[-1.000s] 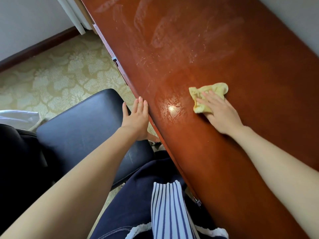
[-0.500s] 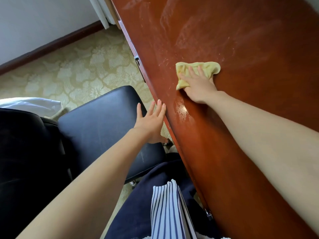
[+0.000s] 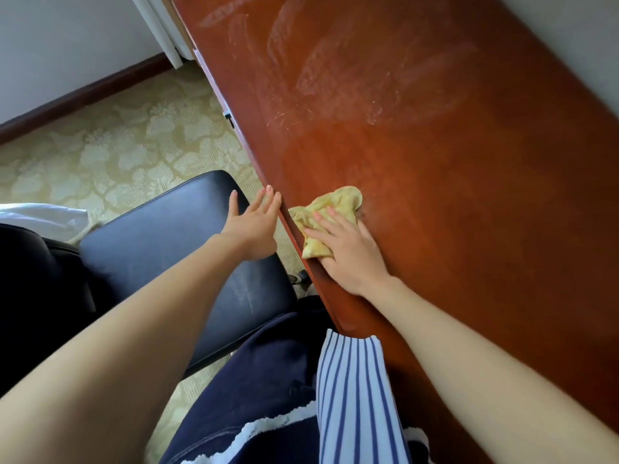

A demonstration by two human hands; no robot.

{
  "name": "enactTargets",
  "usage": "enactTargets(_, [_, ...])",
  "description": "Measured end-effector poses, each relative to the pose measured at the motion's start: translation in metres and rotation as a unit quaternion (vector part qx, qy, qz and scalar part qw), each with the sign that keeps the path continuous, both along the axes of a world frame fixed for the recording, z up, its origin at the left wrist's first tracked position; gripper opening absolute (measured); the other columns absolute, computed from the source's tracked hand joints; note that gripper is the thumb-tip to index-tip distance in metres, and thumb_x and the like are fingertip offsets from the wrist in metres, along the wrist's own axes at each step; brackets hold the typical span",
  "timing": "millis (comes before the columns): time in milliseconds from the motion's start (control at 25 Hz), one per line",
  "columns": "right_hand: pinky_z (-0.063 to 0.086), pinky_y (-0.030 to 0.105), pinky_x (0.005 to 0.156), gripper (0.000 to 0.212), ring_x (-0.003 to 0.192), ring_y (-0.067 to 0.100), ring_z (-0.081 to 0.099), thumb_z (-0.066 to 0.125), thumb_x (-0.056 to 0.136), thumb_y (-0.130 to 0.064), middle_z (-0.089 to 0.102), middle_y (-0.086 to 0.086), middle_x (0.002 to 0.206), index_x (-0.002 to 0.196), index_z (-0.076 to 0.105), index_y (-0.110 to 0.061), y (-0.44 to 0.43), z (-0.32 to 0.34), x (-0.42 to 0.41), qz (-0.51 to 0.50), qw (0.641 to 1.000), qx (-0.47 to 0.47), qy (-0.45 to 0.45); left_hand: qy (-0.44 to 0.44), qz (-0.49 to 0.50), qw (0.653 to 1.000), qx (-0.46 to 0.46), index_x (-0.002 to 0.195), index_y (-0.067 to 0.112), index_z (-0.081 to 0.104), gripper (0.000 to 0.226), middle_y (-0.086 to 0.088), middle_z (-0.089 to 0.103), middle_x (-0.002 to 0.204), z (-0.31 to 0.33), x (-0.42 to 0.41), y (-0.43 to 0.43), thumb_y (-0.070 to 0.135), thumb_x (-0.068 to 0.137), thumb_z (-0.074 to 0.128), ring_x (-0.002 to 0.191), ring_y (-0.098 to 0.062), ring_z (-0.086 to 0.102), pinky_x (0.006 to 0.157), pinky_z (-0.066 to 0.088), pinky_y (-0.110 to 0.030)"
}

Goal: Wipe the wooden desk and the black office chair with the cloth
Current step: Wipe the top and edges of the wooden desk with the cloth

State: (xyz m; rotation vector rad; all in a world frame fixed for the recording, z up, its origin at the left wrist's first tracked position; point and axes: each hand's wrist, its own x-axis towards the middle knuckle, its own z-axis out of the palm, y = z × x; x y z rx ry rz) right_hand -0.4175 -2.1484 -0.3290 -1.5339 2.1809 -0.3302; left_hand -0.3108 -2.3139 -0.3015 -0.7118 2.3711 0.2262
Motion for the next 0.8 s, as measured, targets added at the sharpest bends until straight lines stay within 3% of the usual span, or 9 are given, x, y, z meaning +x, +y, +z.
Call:
enactTargets(200, [0.019,0.045,0.116,0.051,0.143,0.011,0.021,0.059,0.086,-0.023,0.035,-0.01,0.15,0.135,0.049,-0.033,0.078,-0.003,0.005,-0.076,0.996,-0.028,0.027,0.105,0.081,0.989,-0.072,0.147,-0.002,0.015,0.058,-0.015,0.005,0.158,-0.005,-0.017,0.033,0.032,0.1,0.024,0.146,-0.024,-0.008,0.113,-0.011,-0.053])
enactTargets(360, [0.017,0.041,0.115,0.062,0.143,0.007,0.016,0.059,0.086,-0.026,0.029,-0.012,0.152,0.142,0.037,-0.039,0.141,-0.001,-0.017,-0.161,0.984,0.024,0.077,0.094,0.139,0.986,-0.021,0.148,-0.003,-0.002,0.094,-0.018,-0.009,0.158,-0.01,-0.021,0.048,0.066,0.091,0.027,0.145,-0.025,-0.016,0.114,-0.012,-0.051])
enactTargets(520, [0.01,0.039,0.115,0.062,0.145,0.006,0.004,0.049,0.092,-0.029,0.018,-0.014,0.156,0.146,0.023,-0.043,0.158,0.0,-0.045,-0.243,0.963,0.072,0.089,0.066,0.097,0.993,-0.001,0.145,-0.008,-0.01,0.132,-0.024,-0.014,0.155,-0.011,-0.022,0.044,0.086,0.067,0.041,0.143,-0.031,-0.019,0.115,-0.009,-0.05])
enactTargets(800, [0.0,0.052,0.116,0.05,0.145,0.018,-0.011,0.024,0.101,-0.046,-0.001,-0.008,0.159,0.149,0.01,-0.042,0.072,-0.004,-0.112,-0.334,0.935,0.111,0.034,0.044,0.031,0.998,-0.027,0.144,-0.009,-0.011,0.137,-0.026,-0.014,0.154,-0.013,-0.017,0.043,0.086,0.064,0.046,0.143,-0.035,-0.018,0.115,-0.007,-0.052])
